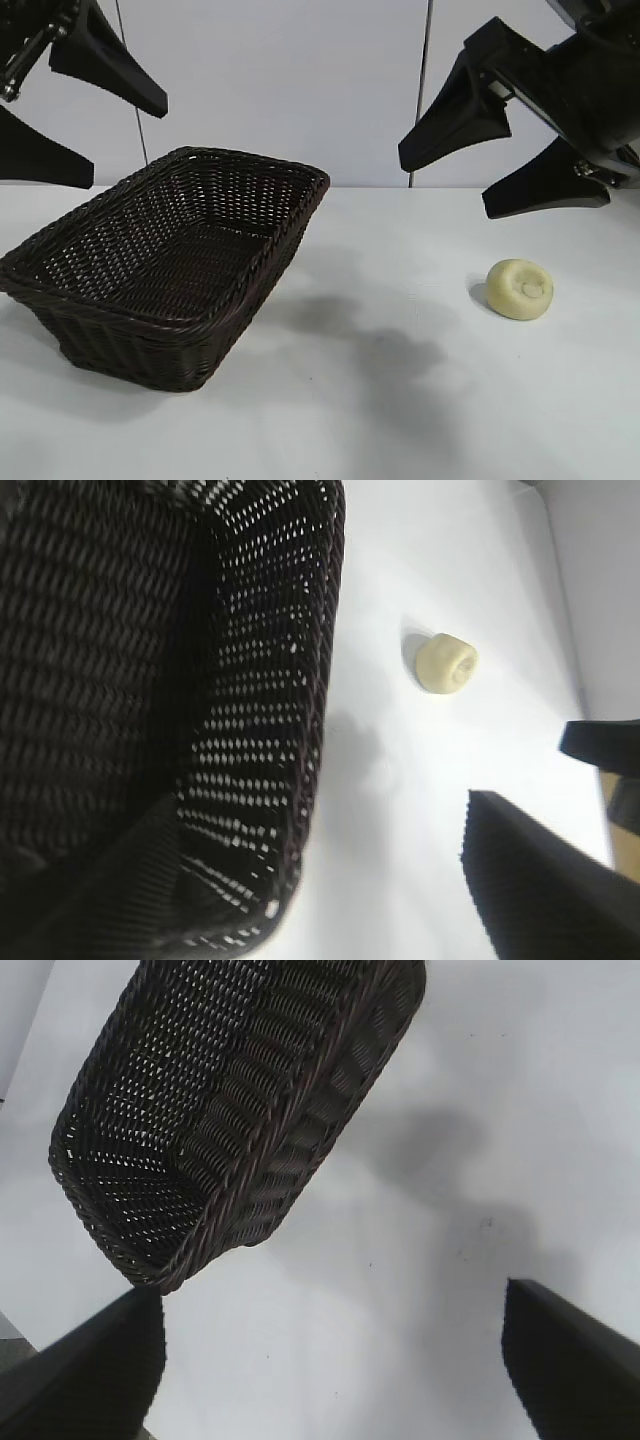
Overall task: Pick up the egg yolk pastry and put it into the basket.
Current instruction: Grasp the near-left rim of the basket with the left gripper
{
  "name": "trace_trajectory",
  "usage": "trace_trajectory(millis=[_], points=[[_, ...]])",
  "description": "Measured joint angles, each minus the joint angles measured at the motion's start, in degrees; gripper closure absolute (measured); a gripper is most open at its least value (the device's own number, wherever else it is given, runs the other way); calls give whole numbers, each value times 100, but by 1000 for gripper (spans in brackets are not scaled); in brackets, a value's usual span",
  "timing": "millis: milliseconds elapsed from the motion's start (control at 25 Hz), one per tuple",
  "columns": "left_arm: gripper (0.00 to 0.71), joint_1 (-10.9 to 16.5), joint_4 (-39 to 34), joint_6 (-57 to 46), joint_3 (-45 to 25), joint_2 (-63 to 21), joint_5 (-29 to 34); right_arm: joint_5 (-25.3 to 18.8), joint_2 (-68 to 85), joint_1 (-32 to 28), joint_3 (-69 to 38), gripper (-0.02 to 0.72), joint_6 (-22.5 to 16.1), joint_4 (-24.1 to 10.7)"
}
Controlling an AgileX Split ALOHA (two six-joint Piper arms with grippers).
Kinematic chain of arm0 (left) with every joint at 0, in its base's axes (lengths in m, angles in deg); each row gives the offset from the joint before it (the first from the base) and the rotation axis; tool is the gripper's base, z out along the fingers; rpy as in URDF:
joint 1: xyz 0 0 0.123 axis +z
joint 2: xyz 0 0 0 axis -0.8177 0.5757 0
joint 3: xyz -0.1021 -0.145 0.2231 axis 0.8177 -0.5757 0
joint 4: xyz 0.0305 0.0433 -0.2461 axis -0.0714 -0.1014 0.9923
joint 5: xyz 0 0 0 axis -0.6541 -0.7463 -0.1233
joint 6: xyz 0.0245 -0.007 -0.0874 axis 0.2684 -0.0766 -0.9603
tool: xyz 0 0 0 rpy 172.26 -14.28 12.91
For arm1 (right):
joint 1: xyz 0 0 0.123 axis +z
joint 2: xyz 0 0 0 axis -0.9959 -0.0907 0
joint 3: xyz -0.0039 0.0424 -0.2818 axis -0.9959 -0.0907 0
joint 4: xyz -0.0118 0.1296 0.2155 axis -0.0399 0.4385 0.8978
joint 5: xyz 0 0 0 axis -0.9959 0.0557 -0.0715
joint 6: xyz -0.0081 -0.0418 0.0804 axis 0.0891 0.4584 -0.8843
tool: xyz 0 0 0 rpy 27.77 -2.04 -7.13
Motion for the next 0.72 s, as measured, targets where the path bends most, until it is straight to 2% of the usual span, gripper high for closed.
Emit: trace_trajectory(millis=[160, 320, 560, 640, 720], points=[[144, -5, -323, -949, 420, -110, 147, 0, 0, 0, 0, 50, -5, 0], [144, -149, -1569, -2647, 466, -110, 231, -6, 0, 0, 0, 50, -11, 0], [144, -857, -3902, -5597, 466, -32, 231, -6, 0, 0, 0, 50, -14, 0], [144, -1065, -4376, -6186, 466, 109, 231, -6, 0, 0, 0, 50, -14, 0], [144, -1137, -4550, -6598, 466, 320, 225, -6, 0, 0, 0, 50, -14, 0]])
